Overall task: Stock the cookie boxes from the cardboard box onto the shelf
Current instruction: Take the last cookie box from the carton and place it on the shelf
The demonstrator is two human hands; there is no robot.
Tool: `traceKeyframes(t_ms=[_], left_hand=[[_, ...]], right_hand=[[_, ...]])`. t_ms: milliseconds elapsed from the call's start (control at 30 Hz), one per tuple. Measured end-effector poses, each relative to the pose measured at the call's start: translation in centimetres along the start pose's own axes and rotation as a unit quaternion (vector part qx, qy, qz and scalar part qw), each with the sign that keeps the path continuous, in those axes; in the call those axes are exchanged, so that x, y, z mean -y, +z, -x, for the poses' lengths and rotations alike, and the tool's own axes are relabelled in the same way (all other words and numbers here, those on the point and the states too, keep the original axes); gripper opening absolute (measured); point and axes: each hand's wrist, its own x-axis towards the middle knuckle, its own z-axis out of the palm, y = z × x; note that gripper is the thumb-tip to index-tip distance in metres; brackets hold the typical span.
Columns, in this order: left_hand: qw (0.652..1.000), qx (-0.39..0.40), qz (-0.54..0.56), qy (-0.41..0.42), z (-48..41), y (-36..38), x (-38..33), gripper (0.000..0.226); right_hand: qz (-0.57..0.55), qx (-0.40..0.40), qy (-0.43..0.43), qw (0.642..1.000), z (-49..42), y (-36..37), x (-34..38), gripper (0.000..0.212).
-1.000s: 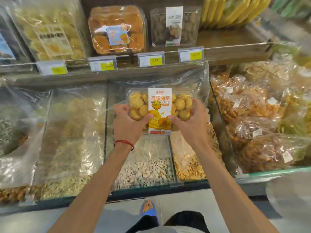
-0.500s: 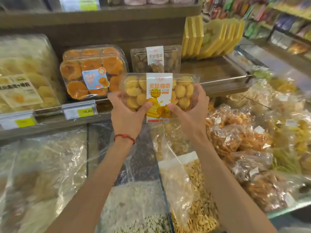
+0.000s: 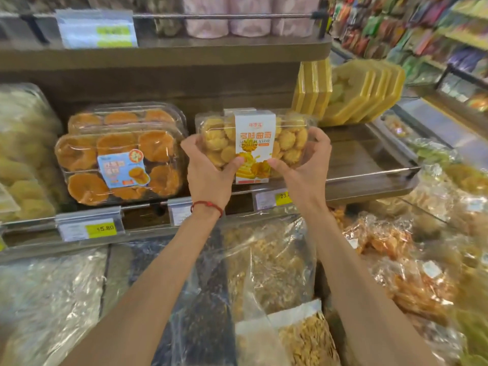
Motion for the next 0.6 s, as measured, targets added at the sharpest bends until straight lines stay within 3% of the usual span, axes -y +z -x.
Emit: traceKeyframes(t_ms=[367, 533, 600], left_hand=[[0.997, 0.044, -0.031, -0.052, -0.3, 0.4, 2.6, 0.079], [0.985, 0.148, -0.012, -0.09, -1.3, -0.9, 3.5, 0.093], [0.979, 0.169, -0.001, -0.111, -1.9, -1.3, 3.7, 0.095]], right_hand=[[0.068, 0.094, 0.033, 0.993, -2.1, 0.6, -4.5, 0.102], [0.055, 0.203, 0.114, 0.971, -4.4, -0.1, -4.7, 0.141], [0.044, 0.256, 0.126, 0.957, -5.1, -0.6, -4.6, 0.146]])
